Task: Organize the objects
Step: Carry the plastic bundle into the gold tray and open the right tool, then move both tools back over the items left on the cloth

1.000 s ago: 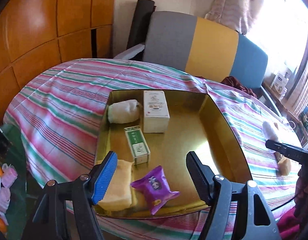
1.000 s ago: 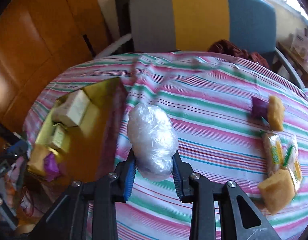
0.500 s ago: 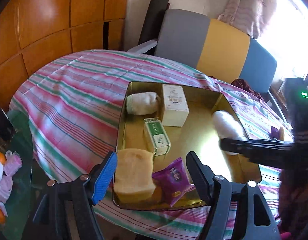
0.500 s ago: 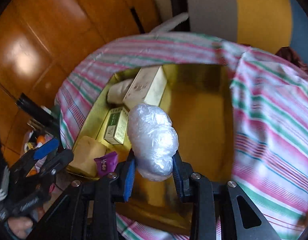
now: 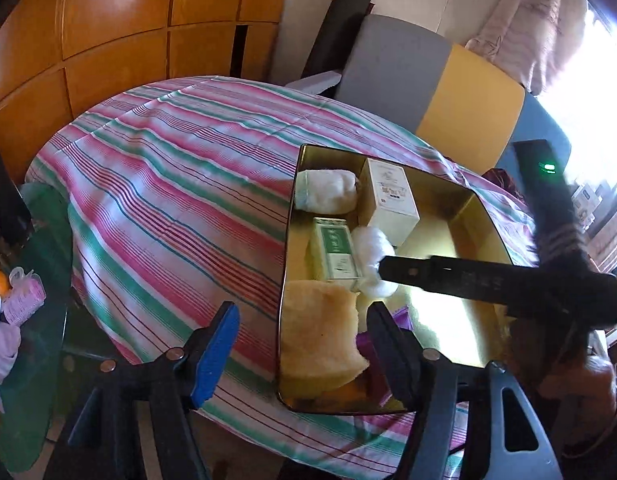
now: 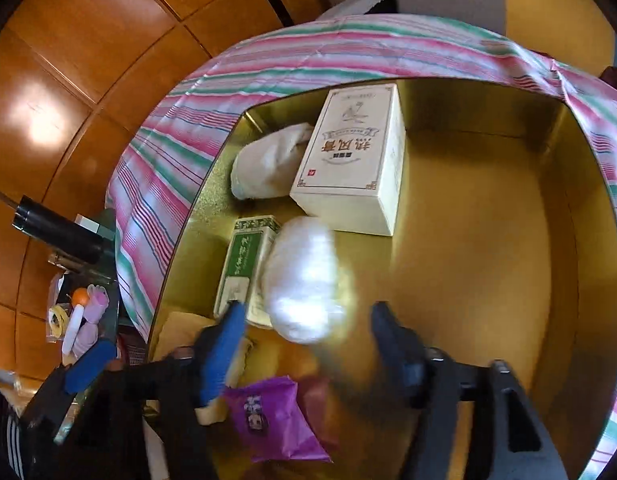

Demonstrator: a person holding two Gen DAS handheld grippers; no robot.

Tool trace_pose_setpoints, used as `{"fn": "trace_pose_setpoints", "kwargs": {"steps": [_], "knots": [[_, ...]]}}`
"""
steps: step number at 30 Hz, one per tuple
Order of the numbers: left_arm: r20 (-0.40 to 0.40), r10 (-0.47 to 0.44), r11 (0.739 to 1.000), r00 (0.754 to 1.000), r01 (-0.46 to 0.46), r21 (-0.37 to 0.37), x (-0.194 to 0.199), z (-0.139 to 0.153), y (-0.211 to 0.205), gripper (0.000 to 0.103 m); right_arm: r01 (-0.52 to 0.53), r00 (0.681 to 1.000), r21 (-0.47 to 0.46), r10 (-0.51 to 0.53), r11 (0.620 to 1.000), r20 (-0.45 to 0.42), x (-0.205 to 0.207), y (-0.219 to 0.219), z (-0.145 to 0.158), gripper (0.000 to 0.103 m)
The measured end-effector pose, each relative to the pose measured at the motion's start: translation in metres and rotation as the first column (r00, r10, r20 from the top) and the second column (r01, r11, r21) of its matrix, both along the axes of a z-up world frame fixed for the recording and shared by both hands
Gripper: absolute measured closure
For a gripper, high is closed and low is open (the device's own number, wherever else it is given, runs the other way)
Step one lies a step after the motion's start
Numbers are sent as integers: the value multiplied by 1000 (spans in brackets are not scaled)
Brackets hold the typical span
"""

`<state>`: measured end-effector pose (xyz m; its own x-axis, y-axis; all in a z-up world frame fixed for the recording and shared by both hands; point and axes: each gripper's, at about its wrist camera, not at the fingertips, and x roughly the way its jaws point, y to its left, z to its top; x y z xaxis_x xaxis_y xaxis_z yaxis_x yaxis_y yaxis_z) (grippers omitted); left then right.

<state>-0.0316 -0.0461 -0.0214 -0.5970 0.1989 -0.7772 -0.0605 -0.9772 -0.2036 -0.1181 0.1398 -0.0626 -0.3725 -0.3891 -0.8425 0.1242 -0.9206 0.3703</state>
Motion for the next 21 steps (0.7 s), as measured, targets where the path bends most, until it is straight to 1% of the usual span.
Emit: {"fn": "trace_pose_setpoints", "kwargs": {"steps": [3, 5, 7, 9, 11, 14, 18, 21], "knots": [[1, -2, 1000, 1000, 2, -9, 0, 0, 1, 37, -1, 999, 13, 2, 1000, -32, 11, 8, 10, 34], [-7, -8, 1000, 1000, 8, -18, 0, 2, 5, 37, 8, 998, 22, -6, 1000, -63, 21, 16, 18, 30], [-15, -18, 1000, 1000, 18, -26, 1, 6, 9, 37, 24, 996, 35, -20, 999, -91, 32, 25, 26, 29], [-26, -32, 999, 999, 31, -34, 2, 10, 14, 37, 32, 992, 63, -24, 997, -126, 41, 30, 34, 26], [-36, -50, 998, 998, 48, -45, 2, 14, 20, 37, 48, 985, 100, -30, 994, -170, 55, 37, 43, 19], [-45, -75, 996, 996, 73, -52, 3, 18, 30, 37, 70, 976, 145, -38, 987, -214, 71, 51, 53, 16], [-42, -113, 992, 993, 110, -66, 5, 21, 44, 37, 114, 967, 186, -66, 976, -247, 90, 75, 60, 14], [-38, -139, 988, 990, 135, -77, 7, 21, 55, 37, 155, 962, 197, -102, 968, -253, 104, 99, 63, 13]]}}
